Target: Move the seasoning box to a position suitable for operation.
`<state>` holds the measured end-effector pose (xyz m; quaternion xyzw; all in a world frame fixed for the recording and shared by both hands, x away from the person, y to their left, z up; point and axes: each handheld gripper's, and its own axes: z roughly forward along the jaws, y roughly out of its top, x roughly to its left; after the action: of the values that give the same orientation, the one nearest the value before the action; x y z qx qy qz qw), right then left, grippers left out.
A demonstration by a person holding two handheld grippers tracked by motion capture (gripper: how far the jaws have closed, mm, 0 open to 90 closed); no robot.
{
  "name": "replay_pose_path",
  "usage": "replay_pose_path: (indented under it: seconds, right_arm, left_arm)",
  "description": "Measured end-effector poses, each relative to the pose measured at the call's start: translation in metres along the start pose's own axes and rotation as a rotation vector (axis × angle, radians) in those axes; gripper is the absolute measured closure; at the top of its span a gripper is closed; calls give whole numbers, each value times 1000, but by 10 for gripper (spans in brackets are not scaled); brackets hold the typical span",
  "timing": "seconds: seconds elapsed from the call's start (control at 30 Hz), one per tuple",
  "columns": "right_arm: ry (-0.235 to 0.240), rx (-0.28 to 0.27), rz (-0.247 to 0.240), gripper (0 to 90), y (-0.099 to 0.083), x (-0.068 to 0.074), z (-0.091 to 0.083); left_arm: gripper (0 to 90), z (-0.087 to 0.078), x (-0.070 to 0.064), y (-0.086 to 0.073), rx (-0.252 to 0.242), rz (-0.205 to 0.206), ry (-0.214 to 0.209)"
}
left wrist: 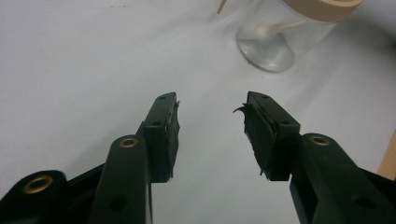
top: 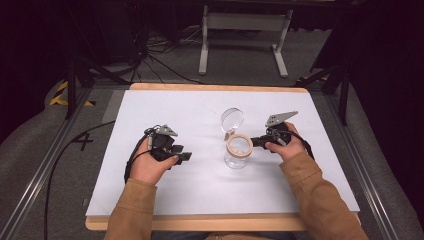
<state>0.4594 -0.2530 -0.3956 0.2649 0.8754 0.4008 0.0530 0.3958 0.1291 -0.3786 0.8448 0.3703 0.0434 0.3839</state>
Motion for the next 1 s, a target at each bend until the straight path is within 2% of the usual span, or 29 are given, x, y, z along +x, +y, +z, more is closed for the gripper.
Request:
replay_pose_path:
  seconds: [0.1,0.23,0.27,0.37,0.5,0.63,0.7,0.83,1.0]
  right_arm:
    - [9,12,7,900,-2,-2,4]
    - [0,30,3,900,-4,-1,6]
    - [3,31,1,900,-4,-1,6]
    - [8,46,7,900,-6,-1,6]
    - [17,56,1,900,-9,1,6]
    - [43,66,-4,900,-11,6,5]
    - [46,68,-15,900,-11,8,5]
    - [51,76,-25,900,-12,14,4]
    - [57,80,-25,900,-14,20,3]
  left_arm:
    - [528,1,-1,0,5,0,10]
    - [525,3,-3,1,6,8,5]
    - [525,3,-2,2,3,20,5]
    - [523,5,-3,4,7,14,4]
    - [521,7,-2,7,7,32,-4]
    - [530,9,-2,10,0,25,-22]
    - [534,10,-1,12,-3,33,-22]
    - [540,12,-2,16,-22,20,-35]
    - [540,15,-1,20,-15,33,-45]
